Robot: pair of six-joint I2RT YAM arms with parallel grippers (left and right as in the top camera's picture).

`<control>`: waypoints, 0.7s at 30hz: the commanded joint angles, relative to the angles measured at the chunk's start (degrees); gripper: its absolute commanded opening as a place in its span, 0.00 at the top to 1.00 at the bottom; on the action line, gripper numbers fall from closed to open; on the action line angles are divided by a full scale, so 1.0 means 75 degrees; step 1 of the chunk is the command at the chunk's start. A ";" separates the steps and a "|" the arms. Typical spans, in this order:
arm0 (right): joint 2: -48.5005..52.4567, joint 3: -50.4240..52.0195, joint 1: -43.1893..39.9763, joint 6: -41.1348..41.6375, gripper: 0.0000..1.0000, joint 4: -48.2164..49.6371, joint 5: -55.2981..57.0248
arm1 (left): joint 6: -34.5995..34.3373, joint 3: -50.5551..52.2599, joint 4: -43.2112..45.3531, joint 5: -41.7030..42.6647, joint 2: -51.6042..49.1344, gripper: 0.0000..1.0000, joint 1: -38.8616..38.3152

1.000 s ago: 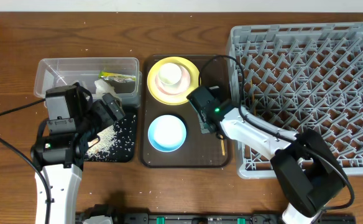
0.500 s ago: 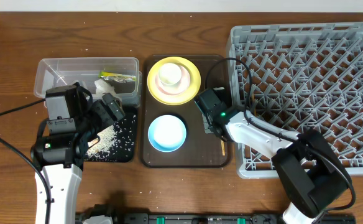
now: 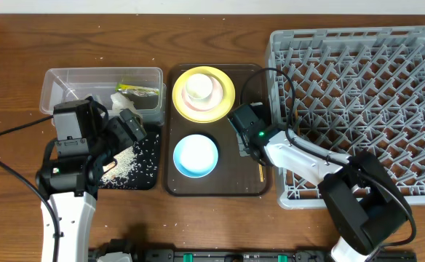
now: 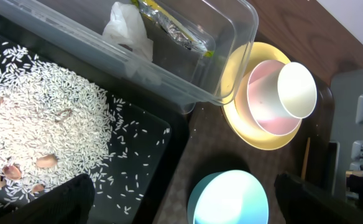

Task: Sort waste into correct bins and load items into the dishwasher rack
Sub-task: 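Move the right gripper back and grasp the second chopstick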

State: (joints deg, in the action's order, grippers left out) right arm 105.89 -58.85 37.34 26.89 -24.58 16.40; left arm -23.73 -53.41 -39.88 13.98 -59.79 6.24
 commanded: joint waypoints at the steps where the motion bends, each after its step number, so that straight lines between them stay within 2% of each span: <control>1: 0.0026 0.0175 -0.0026 0.0023 0.82 -0.0073 -0.0076 | 0.0096 -0.0166 0.0003 -0.0017 -0.0003 0.04 0.0029; 9: 0.0026 0.0172 -0.0020 -0.0152 0.96 -0.0044 -0.0259 | 0.0096 -0.0166 0.0003 -0.0017 -0.0003 0.04 0.0029; 18: 0.0026 0.0154 -0.0020 -0.0857 0.94 0.0108 -0.0734 | 0.0096 -0.0166 0.0003 -0.0017 -0.0003 0.05 0.0029; 21: 0.0026 0.0154 -0.0020 -0.0854 0.89 0.0119 -0.0775 | 0.0096 -0.0166 0.0003 -0.0017 -0.0003 0.05 0.0029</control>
State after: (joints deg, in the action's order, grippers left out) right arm 105.86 -58.74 37.26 21.76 -23.55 14.06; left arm -23.73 -53.41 -39.88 13.98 -59.79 6.24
